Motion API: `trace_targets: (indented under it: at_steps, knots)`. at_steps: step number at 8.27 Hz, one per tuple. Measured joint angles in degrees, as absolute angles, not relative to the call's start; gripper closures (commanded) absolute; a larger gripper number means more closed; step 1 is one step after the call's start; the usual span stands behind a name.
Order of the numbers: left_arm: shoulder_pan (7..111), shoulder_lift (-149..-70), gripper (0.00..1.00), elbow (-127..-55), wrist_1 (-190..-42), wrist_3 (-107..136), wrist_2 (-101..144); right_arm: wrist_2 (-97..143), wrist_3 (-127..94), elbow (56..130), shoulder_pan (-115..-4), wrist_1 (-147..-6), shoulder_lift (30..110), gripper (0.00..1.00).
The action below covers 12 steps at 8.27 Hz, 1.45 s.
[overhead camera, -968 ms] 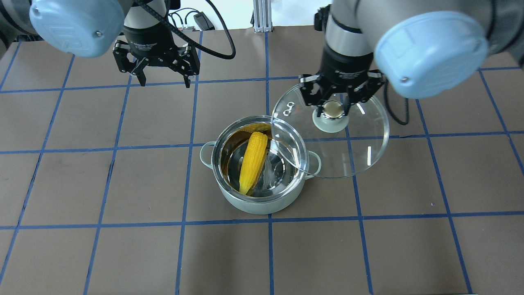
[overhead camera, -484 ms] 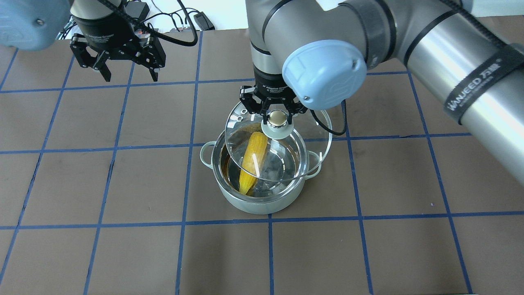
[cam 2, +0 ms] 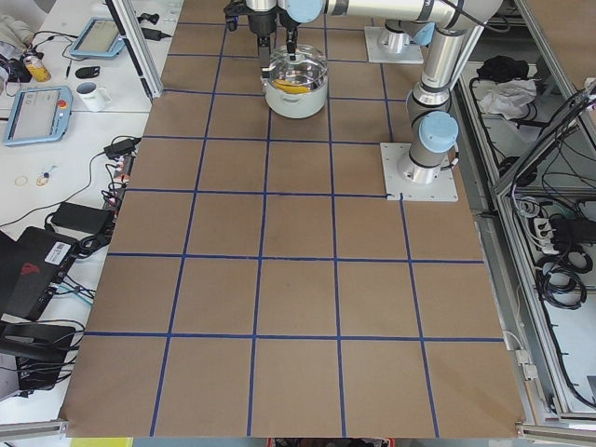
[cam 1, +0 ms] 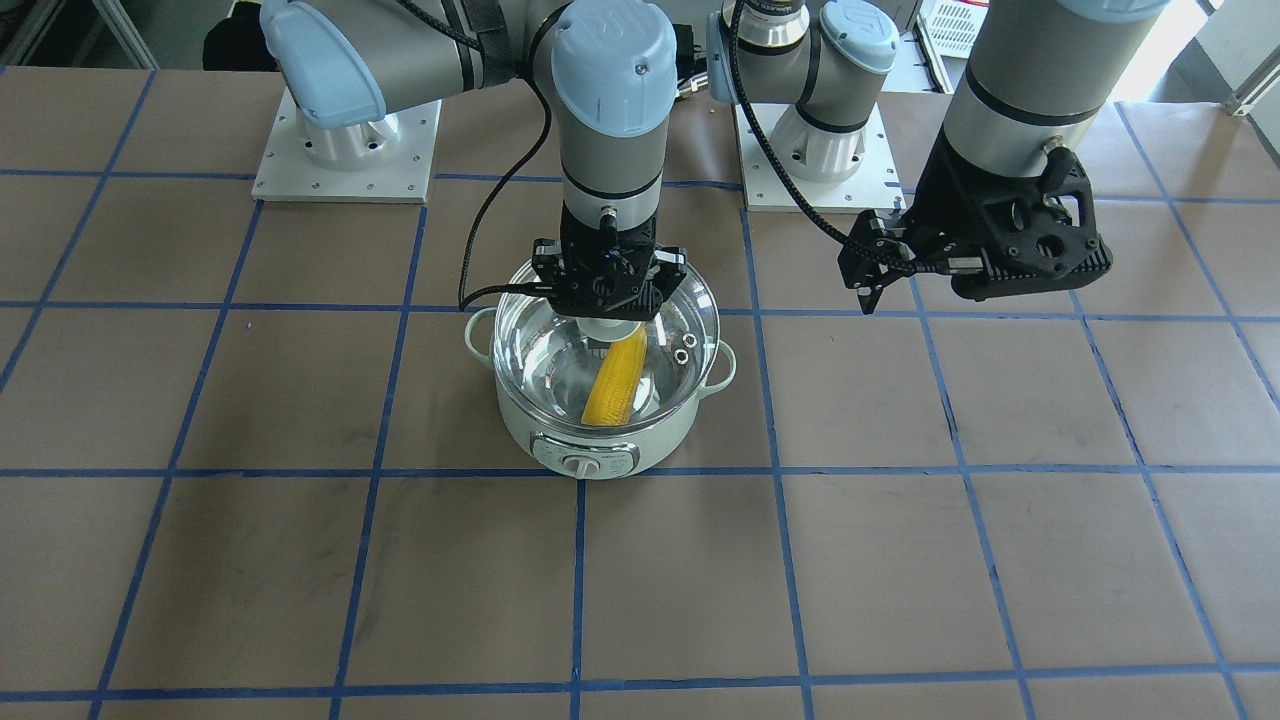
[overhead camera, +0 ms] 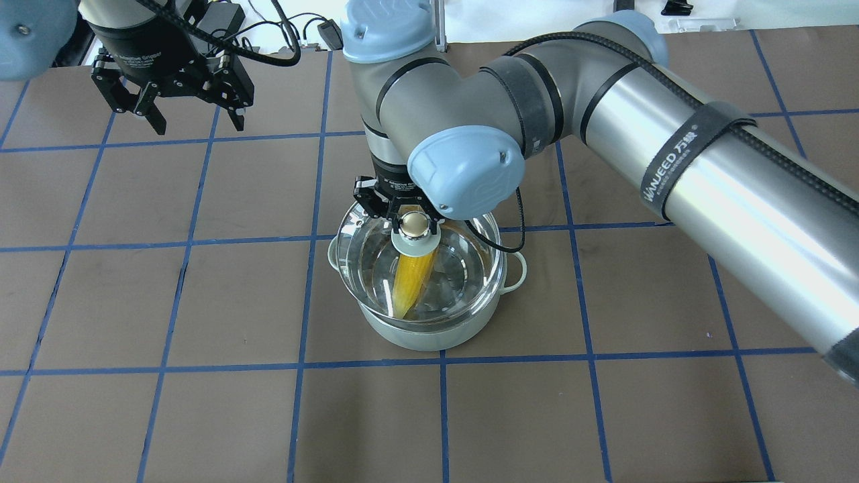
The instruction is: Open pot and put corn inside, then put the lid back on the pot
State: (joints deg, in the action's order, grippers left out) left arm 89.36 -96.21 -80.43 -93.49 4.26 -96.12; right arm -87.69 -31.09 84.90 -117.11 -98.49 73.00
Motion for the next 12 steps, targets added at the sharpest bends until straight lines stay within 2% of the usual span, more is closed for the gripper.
trace_targets:
  at_steps: [3,12]
  knots:
    - [89.4,-96.2,0.0,-80.5,-93.4,4.6,-89.6,-88.0,-31.0,88.0,-117.5,-102.6,72.9,0.82]
    - [89.4,-95.8,0.0,-81.2,-93.3,4.7,-89.6,-88.9,-31.2,88.9,-117.6,-102.7,73.3,0.82]
